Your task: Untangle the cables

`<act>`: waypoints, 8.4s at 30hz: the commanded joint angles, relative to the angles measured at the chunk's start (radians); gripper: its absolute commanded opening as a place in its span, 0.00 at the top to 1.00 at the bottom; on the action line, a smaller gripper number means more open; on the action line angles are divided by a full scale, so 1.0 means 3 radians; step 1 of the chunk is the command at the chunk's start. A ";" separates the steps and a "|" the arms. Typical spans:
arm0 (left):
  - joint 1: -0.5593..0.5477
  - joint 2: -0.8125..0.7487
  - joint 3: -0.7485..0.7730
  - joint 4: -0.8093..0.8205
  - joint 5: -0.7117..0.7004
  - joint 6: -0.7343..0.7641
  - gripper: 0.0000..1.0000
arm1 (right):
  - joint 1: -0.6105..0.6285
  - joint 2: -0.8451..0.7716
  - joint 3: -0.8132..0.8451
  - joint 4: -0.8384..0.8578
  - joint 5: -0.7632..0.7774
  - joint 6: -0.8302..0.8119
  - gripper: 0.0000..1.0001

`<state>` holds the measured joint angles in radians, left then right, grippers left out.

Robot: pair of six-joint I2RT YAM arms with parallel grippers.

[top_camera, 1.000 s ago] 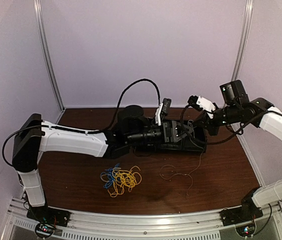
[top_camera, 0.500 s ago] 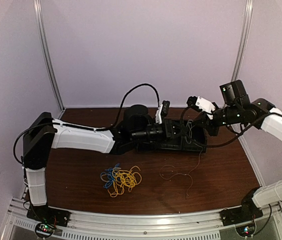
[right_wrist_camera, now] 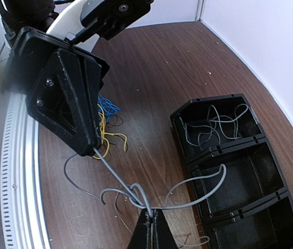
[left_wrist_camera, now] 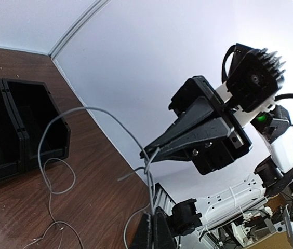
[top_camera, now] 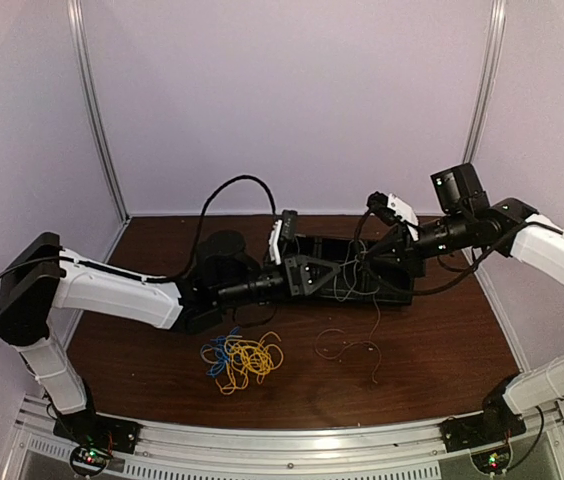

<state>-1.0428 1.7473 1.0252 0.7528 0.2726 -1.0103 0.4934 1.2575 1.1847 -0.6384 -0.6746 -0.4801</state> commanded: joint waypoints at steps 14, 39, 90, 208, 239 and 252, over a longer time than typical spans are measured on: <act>-0.0016 -0.0459 -0.0013 -0.0491 -0.0581 0.0918 0.83 | -0.0316 0.0000 0.0085 -0.0196 0.0010 0.0200 1.00; -0.0372 0.0685 0.1300 -0.0534 -0.0277 0.0691 0.51 | -0.0306 -0.0029 0.0089 0.0003 0.0280 0.0560 1.00; -0.0356 -0.0239 0.0515 -0.0733 -0.0425 0.1760 0.84 | -0.0418 0.0064 0.0020 0.0100 0.0255 0.0787 1.00; -0.0380 -0.1024 -0.1556 -0.0835 -0.1489 0.0803 0.42 | 0.0851 0.1017 -0.0791 0.0112 0.0187 -0.1140 0.71; -0.0395 -0.1667 -0.1885 -0.0723 -0.1851 0.0785 0.47 | 0.1369 0.1527 -0.0517 0.0536 0.0426 -0.0747 0.96; -0.0903 -0.0848 -0.1309 -0.0308 -0.1618 0.1314 0.77 | 0.1120 0.0922 -0.0098 0.0511 -0.0085 0.0391 1.00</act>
<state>-1.3003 1.4372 0.5743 0.5369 -0.2306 -0.6453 0.8417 1.5787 1.1301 -0.5102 -0.6514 -0.4976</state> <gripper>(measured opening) 0.217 0.015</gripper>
